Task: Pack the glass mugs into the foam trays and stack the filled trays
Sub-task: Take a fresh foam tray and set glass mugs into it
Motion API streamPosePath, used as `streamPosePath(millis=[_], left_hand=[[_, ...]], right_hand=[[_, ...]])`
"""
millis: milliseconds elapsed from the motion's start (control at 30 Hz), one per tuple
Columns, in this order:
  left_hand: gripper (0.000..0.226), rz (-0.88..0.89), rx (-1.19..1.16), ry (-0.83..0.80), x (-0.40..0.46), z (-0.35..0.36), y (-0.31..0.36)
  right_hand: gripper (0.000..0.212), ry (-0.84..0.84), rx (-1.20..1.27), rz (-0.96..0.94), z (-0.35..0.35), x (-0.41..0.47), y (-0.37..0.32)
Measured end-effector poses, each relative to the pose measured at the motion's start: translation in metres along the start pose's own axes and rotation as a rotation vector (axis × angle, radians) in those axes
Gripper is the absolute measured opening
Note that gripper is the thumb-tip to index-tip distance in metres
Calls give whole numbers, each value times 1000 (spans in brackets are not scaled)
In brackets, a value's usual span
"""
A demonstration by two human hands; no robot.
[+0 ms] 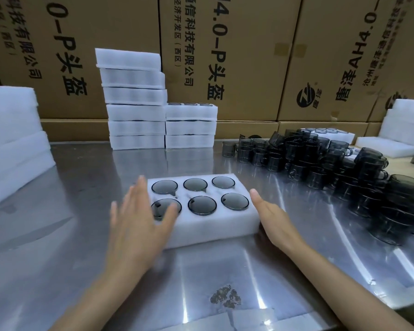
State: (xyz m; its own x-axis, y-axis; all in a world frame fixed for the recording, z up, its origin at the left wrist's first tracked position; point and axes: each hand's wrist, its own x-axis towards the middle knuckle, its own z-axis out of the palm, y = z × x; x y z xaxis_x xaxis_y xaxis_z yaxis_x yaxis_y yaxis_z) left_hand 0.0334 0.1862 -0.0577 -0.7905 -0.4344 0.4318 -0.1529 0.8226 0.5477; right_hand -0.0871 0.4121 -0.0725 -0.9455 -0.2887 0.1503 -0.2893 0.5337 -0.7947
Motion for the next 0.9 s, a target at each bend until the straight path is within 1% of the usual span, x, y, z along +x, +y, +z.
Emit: streamPosePath(millis=[33,67,100,133,167,233,267,300,367,400,433,500,567,633,733,800,867,900], left_hand=[[76,-141,-50,-62,3,-4,-8],[75,-244,-101,-149,5,-6,-12],[69,-298,-145,-241,5,-6,-14],[63,-309,-186,-303,4,-4,-15],[56,-302,-226,-320,4,-1,-14],[39,-292,-303,-281,3,3,-13],[31,-310,-357,-269,3,4,-11],[30,-330,-442,-270,4,4,-9],[41,-365,-654,-278,7,9,-6],[42,-387,-745,-266,9,12,-3],[38,-408,-829,-239,11,15,0],[26,-420,-968,-167,16,22,6],[25,-385,-1008,-99,24,30,14],[29,-340,-1006,-59,31,36,22],[41,-302,-1001,-70,45,41,25],[52,-315,-1001,-89,59,43,20],[55,-303,-995,-128,73,46,15],[55,-267,-1008,-157,79,48,12]], right_hand=[[98,-14,5,2,1,0,-1],[99,-24,29,6,2,0,-3],[97,-32,72,18,2,0,-4],[91,-40,123,37,1,-1,-5],[82,-40,183,60,0,-1,-6],[65,-66,323,95,-2,-2,-11],[62,-86,397,98,-2,-1,-14],[64,-105,512,99,-1,1,-16],[70,-164,844,142,0,5,-20],[69,-200,999,151,2,7,-24],[66,-222,1117,146,4,8,-27],[61,-203,1279,138,10,11,-34],[60,-181,1408,153,18,16,-39],[57,-215,1424,203,27,23,-43],[54,-226,1298,347,43,36,-46],[51,-186,1245,435,50,47,-47],[46,-121,1232,470,54,61,-50],[44,-87,1238,476,54,69,-53]])
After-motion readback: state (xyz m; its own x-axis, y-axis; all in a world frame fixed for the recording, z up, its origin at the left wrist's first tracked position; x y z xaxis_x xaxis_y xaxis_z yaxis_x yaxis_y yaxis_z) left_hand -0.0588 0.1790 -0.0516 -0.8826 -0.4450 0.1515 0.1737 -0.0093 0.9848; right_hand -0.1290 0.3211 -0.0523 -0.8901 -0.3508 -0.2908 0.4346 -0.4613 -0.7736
